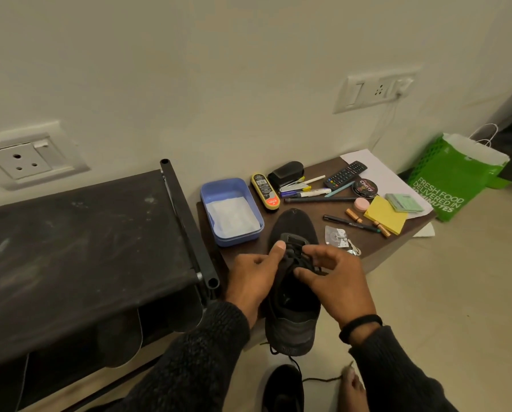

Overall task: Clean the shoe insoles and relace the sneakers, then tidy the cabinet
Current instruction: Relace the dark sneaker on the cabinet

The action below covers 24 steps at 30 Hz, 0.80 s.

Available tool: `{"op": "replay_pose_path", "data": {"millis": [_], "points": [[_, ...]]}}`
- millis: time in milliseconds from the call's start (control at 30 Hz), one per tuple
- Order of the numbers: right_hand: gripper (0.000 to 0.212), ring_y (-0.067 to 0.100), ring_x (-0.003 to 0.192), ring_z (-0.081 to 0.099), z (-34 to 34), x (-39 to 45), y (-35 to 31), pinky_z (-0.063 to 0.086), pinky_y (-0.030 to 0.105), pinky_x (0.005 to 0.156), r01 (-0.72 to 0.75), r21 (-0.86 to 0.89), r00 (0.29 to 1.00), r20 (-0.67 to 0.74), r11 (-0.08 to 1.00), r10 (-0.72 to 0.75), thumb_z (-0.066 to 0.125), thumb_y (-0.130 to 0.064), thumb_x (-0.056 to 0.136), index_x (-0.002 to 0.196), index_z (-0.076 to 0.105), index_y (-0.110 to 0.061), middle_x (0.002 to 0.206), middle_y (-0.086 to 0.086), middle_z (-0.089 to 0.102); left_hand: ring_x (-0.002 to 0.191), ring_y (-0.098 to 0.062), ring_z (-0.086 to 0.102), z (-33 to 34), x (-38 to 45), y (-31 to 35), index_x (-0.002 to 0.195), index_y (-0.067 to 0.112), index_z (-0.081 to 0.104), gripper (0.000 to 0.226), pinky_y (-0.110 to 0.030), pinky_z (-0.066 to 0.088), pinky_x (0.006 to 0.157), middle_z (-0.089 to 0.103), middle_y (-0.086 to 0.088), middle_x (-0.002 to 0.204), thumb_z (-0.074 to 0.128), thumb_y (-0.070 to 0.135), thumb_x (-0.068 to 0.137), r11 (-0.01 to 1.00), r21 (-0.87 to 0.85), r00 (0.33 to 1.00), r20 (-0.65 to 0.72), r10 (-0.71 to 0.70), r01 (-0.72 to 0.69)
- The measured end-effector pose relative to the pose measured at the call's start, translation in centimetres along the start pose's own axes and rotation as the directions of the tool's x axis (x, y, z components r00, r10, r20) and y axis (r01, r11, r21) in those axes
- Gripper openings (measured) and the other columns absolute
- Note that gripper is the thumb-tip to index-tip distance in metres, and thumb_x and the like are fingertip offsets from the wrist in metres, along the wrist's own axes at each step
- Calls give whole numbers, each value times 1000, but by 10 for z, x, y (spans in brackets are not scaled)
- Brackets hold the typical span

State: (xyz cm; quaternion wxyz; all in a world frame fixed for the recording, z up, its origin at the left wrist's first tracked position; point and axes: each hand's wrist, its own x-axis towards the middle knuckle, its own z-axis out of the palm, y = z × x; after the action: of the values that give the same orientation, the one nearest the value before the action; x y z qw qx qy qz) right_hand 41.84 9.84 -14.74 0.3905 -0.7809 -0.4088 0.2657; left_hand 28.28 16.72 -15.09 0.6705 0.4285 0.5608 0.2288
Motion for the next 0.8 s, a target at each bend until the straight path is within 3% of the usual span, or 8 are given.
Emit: {"op": "replay_pose_path", "data": {"millis": [100,267,333,433,500,633,733,800], "points": [[37,-13,89,61,-2,-2,-1,53,27,91,-25,137,999,-36,990,30,84,-8,75,103,72,-30,96,-16,70,57,-9,53,9,3,-3,85,17,76,35,-21,42,51,64,8,65,73,52,85,984,-142,993,-36,-110,104],[37,1,91,69,-4,-4,4,56,32,92,-50,278,998,-25,959,60,79,2,76,99,73,-26,95,-11,75,48,-7,47,26,2,-7,76,18,70,19,-19,38,44,59,6,61,79,32,86,918,-344,975,-37,-221,195],[31,9,92,72,-5,-3,6,57,34,89,-82,375,993,-42,923,106,78,2,78,98,74,-20,93,-5,77,49,-3,57,31,0,-7,79,18,71,16,-16,46,46,65,7,60,74,28,90,919,-379,986,-75,-148,110],[24,23,94,73,-8,0,9,58,39,88,-170,605,966,-55,778,254,76,2,81,101,72,-11,94,7,77,89,-7,70,37,2,-13,101,28,70,10,-30,61,82,74,7,96,68,34,94,978,-153,977,-181,116,-145],[29,27,96,74,-11,2,8,58,40,89,-212,757,942,-10,619,335,71,5,83,110,68,-5,99,14,76,98,-7,68,40,-6,-10,109,30,64,14,-33,58,91,72,8,105,65,30,95,967,-39,957,-159,241,-250],[38,29,97,74,-17,6,1,57,39,89,-232,901,932,98,367,349,72,4,79,114,63,-6,104,19,74,101,-8,69,35,-10,-1,113,28,70,20,-32,57,94,75,6,106,68,22,95,954,-221,979,-37,201,-204],[31,28,96,73,-18,7,-3,58,39,89,-240,921,940,142,306,311,72,0,75,104,66,-8,103,19,74,90,-10,70,26,-10,12,118,19,71,23,-29,56,88,77,0,102,68,21,94,894,-413,980,12,198,-175],[21,28,97,73,-16,8,-2,58,39,91,-239,932,941,153,274,302,68,3,82,100,66,-8,104,18,74,93,-13,73,21,-11,20,120,15,68,26,-21,56,78,77,-4,103,67,16,95,847,-466,960,-23,279,-258]]}}
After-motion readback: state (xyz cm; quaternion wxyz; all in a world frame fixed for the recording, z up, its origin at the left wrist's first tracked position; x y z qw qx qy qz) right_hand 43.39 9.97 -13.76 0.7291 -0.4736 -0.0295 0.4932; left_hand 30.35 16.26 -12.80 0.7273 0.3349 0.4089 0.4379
